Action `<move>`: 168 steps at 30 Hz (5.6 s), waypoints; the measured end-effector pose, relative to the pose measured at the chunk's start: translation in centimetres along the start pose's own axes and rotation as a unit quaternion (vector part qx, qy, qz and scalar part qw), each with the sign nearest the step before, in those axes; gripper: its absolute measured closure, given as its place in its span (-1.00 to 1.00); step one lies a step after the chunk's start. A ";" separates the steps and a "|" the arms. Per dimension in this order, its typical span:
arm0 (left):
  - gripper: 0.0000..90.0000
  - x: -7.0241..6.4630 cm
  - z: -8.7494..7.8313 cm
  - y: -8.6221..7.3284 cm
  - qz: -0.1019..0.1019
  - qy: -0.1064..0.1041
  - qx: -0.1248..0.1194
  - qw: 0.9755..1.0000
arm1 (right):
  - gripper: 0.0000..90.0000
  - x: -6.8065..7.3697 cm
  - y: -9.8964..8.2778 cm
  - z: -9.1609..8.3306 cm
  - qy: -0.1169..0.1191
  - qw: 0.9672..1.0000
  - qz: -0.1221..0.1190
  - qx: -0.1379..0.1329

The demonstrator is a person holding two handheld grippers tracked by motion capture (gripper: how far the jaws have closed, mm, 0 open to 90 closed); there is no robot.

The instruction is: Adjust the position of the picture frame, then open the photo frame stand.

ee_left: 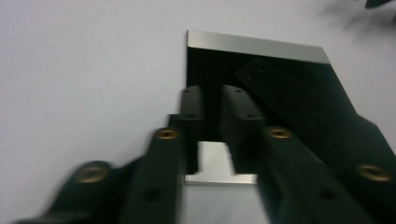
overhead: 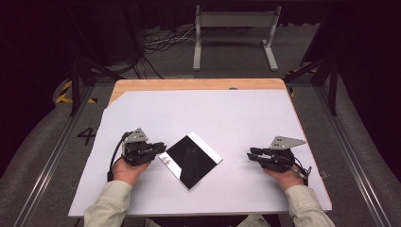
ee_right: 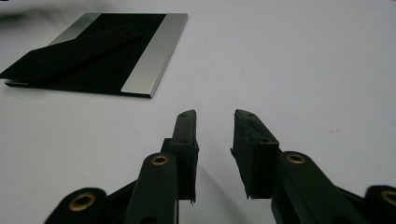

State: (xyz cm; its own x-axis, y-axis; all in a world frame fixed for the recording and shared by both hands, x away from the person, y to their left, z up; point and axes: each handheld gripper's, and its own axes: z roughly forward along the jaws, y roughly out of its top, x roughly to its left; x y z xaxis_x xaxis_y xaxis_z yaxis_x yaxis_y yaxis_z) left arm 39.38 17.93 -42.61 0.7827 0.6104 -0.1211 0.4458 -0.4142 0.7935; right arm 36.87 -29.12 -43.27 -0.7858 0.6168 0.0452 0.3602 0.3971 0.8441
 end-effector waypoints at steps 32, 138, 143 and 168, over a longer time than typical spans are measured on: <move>1.00 1.7 1.7 -1.1 -0.086 -0.004 0.083 0.993 | 0.54 2.0 1.6 1.1 0.066 0.998 -0.011 0.009; -0.27 0.2 -1.7 -0.7 -0.024 0.035 -0.104 0.994 | 0.92 2.6 5.1 0.7 0.054 0.992 -0.070 0.087; -0.27 0.4 -1.2 -0.6 -0.027 0.035 -0.102 0.994 | 0.91 3.4 5.5 0.4 0.074 0.991 -0.074 0.087; -0.27 0.2 -1.1 -0.7 -0.033 0.044 -0.104 0.993 | 0.93 6.2 6.2 2.0 0.117 0.976 -0.110 0.146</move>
State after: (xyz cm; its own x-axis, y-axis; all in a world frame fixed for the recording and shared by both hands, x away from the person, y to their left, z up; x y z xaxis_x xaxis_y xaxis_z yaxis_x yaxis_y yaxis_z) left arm 38.68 19.09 -42.54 0.7098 0.6918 -0.1325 0.3887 -0.2277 0.8928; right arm 35.19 -21.48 -38.84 -0.9414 0.3360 0.0291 0.2705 0.7007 0.6602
